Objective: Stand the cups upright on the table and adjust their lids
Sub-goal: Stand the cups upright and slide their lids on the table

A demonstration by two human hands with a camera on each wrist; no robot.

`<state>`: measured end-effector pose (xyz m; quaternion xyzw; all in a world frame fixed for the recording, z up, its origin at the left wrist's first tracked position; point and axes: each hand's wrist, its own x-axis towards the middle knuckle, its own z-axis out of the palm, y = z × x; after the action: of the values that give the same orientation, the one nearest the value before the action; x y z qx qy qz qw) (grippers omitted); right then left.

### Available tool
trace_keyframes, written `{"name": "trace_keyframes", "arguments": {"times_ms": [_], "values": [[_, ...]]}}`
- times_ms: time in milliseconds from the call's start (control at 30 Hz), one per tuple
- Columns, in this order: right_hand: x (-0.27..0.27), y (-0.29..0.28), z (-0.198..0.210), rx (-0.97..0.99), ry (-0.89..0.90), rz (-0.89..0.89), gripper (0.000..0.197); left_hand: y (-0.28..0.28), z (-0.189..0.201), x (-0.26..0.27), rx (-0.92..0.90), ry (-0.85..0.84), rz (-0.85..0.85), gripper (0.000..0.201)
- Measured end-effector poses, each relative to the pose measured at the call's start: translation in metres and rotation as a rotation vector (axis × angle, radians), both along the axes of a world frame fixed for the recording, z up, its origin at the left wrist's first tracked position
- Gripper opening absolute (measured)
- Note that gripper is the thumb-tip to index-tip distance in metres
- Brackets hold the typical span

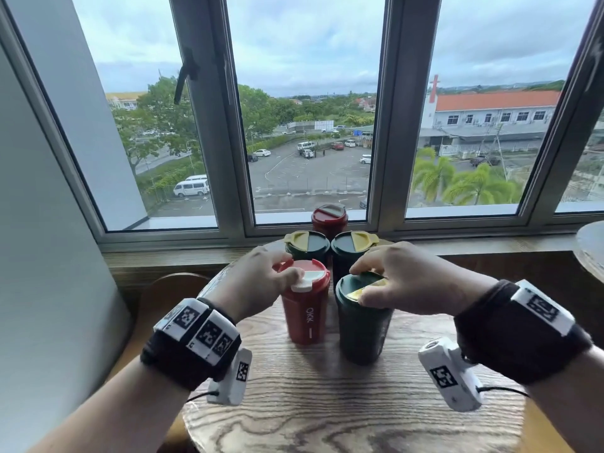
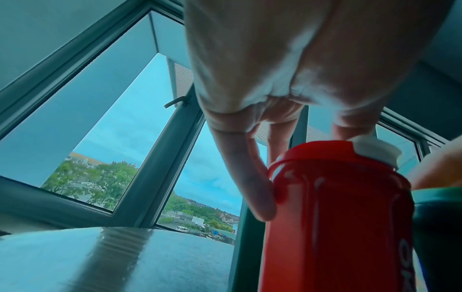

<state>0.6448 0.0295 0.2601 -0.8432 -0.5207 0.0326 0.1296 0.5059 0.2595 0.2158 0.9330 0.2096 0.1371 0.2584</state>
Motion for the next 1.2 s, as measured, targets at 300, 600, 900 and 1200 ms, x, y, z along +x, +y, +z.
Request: {"name": "trace_keyframes", "arguments": {"times_ms": [300, 600, 900, 1200], "values": [[-0.001, -0.018, -0.02, 0.228, 0.011, -0.059, 0.07, -0.018, 0.003, -0.007, 0.161, -0.044, -0.026, 0.071], [0.0, -0.029, -0.031, 0.284, 0.076, -0.068, 0.075, -0.015, -0.005, -0.012, -0.011, -0.083, -0.022, 0.073], [0.007, -0.036, -0.039, 0.413, 0.329, -0.025, 0.065, 0.0, -0.005, -0.019, -0.274, -0.209, -0.136, 0.059], [0.032, -0.021, -0.027, 0.327, 0.555, -0.241, 0.023, -0.009, 0.015, -0.01, -0.255, 0.017, 0.043, 0.036]]}}
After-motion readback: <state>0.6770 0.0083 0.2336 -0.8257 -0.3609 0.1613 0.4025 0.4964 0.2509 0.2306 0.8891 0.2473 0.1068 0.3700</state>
